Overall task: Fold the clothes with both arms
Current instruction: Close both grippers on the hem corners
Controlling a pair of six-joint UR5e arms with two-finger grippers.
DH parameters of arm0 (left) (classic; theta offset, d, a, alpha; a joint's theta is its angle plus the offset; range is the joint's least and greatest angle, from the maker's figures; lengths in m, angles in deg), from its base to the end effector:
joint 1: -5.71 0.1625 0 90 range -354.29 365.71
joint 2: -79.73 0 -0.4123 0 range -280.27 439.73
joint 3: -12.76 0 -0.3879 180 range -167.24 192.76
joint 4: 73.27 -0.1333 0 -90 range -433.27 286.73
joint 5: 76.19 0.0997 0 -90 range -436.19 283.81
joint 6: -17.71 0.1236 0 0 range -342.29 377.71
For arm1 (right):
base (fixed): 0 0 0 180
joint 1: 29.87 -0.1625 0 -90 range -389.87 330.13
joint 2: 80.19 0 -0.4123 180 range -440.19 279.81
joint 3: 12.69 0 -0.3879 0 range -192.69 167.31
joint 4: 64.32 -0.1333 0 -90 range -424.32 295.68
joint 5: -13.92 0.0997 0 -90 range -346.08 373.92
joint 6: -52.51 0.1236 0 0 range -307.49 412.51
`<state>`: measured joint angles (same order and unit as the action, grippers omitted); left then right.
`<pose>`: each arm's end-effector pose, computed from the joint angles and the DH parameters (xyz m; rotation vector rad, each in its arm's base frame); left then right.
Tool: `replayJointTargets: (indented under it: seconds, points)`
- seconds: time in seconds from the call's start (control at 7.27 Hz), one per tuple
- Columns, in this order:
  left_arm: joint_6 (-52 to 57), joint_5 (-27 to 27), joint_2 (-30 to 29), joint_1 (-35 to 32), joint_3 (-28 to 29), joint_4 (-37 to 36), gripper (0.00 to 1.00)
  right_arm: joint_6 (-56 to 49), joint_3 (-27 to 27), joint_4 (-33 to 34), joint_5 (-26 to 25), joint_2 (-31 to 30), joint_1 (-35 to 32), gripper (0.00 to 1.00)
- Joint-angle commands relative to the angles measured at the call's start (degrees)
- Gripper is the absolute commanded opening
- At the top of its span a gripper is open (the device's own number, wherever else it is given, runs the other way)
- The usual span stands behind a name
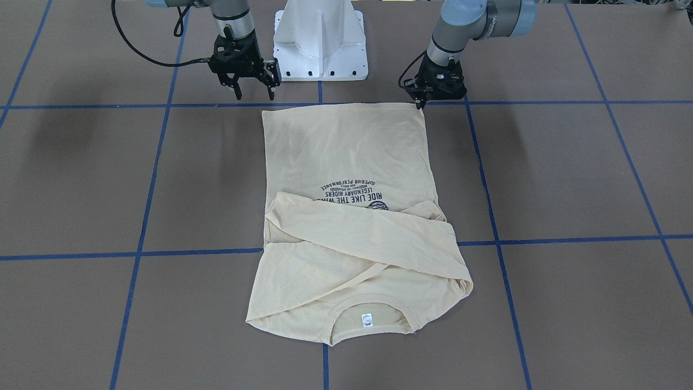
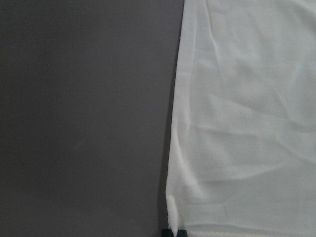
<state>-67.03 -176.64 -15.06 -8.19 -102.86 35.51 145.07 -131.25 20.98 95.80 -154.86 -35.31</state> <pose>0.4841 -0.2340 0.3810 -0.0262 0.8725 -0.0628 -0.5295 -0.2019 0.2974 0.1546 -0.8442 0.1911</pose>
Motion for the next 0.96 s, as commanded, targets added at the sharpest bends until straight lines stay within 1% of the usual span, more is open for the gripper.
replayJointTargets:
  seconds: [0.0,0.41,0.83]
  points:
    - [0.10,-0.01,-0.04,0.02,-0.04,-0.05,0.00,-0.45,3.06,-0.23,-0.40,2.52,0.17,0.49]
    - [0.01,-0.01,-0.04,0.02,-0.04,0.03,0.00,-1.94,3.85,-0.23,-2.50,2.34,-0.80,0.44]
    - [0.01,-0.01,-0.13,0.02,-0.13,0.03,0.00,-1.77,5.70,-0.32,-2.60,2.43,-0.62,0.44]
